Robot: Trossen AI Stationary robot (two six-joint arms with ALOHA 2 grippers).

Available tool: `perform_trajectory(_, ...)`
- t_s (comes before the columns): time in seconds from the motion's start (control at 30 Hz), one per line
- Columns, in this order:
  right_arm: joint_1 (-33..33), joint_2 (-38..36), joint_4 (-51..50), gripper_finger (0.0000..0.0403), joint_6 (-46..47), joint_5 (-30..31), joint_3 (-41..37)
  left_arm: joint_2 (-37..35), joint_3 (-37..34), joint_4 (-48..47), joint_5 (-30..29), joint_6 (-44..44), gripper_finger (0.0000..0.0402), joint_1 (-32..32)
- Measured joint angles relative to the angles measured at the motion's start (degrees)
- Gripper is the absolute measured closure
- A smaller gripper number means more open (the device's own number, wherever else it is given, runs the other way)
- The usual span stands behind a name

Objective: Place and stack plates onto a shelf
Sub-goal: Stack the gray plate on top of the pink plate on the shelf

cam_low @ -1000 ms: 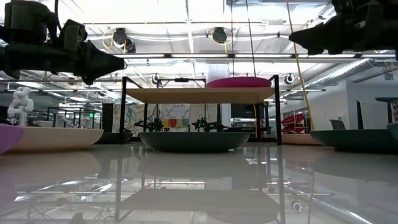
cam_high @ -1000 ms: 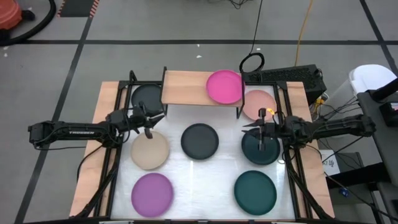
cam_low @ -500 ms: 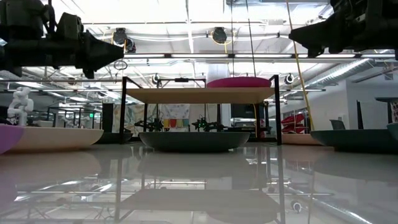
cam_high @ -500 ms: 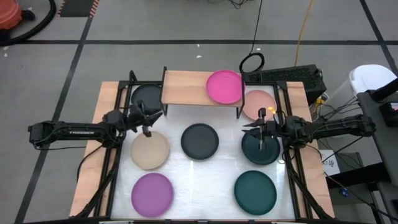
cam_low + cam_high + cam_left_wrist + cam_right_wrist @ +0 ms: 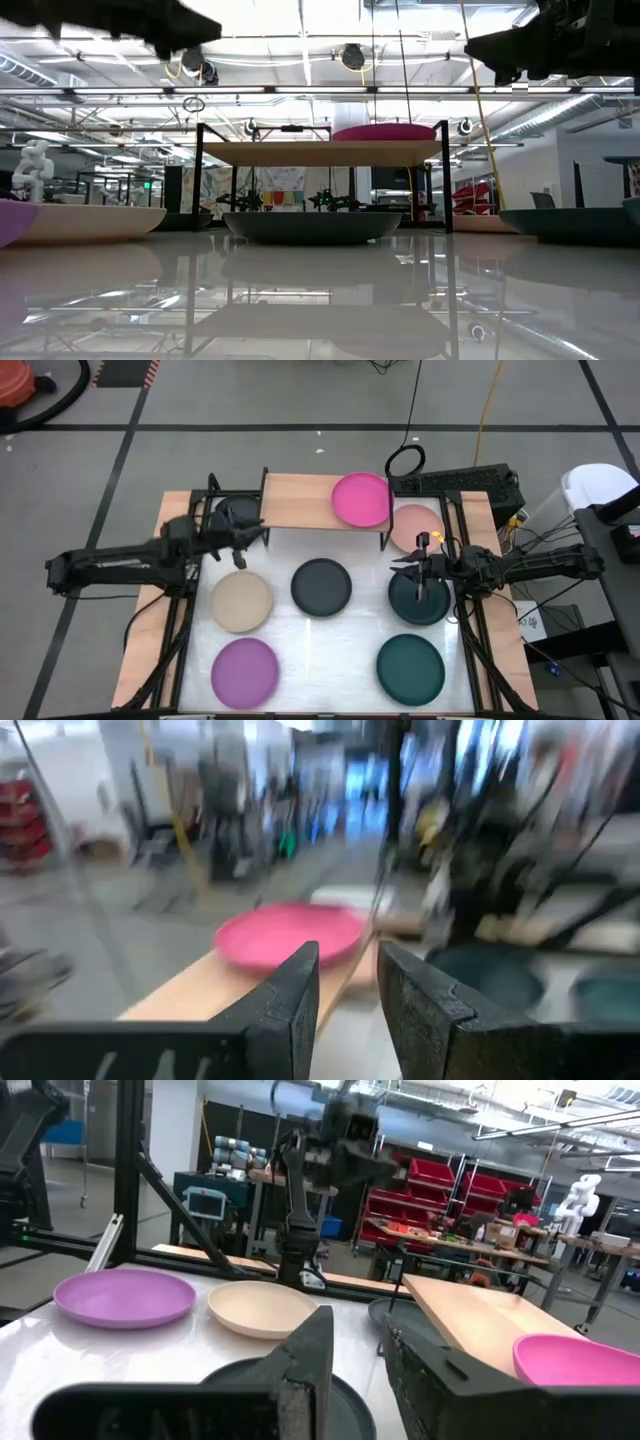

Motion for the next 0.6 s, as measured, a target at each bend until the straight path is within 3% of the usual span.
perform_trajectory(0.13, 0.00, 0.02, -0.02, 0.0330, 1.14, 0.00, 0.00, 5.24, 15.90, -26.08, -9.01, 3.68, 0.0292, -2.33)
perform_trajectory(0.27, 0.00, 0.00, -0.02, 0.0330, 1.43, 0.00, -0.01, 10.77, 25.86, -45.02, -17.11, 1.32, 0.0292, -4.47)
perform_trajectory(0.37, 0.00, 0.01, 0.00, 0.0330, 2.19, 0.00, -0.01, 14.63, 26.73, -52.80, -18.85, -8.22, 0.0292, -5.17)
perform_trajectory(0.6, 0.10, 0.00, 1.14, 0.0330, 4.63, -0.07, 0.00, 23.03, 20.94, -66.88, -18.86, -22.66, 0.0292, -5.98)
